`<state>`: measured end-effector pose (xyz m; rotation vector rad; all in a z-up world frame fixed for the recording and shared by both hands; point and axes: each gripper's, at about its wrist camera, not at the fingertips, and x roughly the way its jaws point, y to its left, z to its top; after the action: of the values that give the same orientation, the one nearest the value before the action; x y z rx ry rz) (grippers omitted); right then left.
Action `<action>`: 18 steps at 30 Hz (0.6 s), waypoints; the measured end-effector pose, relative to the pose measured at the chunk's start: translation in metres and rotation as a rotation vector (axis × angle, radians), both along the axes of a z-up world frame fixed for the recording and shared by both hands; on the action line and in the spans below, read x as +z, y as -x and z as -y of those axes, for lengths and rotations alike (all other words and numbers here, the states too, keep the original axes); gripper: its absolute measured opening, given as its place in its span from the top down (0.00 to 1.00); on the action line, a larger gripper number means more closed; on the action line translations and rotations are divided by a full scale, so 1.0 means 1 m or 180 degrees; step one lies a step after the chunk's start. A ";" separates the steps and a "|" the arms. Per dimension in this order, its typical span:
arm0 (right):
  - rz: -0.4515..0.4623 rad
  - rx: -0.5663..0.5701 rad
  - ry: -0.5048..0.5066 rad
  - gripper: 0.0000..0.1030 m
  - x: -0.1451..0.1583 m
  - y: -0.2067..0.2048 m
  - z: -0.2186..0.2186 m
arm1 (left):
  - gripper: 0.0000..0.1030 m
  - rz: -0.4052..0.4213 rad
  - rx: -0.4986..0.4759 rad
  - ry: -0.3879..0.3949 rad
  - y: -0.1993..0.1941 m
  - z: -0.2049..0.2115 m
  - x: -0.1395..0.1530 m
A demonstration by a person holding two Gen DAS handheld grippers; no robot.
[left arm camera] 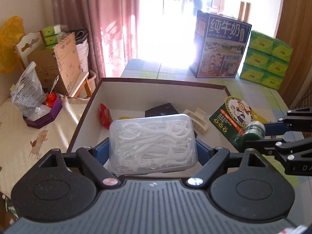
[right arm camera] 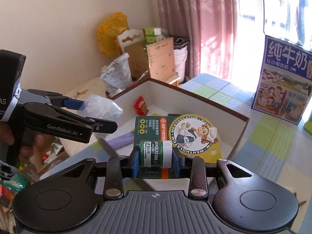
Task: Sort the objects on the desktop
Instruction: 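Carry the floss case and green card over the brown box with both tools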
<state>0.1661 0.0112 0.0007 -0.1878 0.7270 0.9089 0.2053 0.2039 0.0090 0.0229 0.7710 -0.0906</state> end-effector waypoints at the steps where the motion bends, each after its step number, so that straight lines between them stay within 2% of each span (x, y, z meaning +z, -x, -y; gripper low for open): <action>1: -0.0012 -0.0025 0.0011 0.69 -0.002 -0.004 -0.005 | 0.18 -0.0021 -0.0010 0.0001 -0.006 -0.003 -0.003; 8: -0.0178 -0.0213 0.0137 0.69 -0.023 -0.025 -0.031 | 0.18 -0.0337 -0.0125 -0.0065 -0.047 -0.016 -0.033; 18: -0.0334 -0.0378 0.0384 0.69 -0.051 -0.044 -0.049 | 0.18 -0.0800 -0.0368 -0.0148 -0.081 -0.018 -0.075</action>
<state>0.2105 0.0599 -0.0503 -0.2024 0.8821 0.7664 0.2863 0.2221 -0.0656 0.1017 1.0228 -0.1879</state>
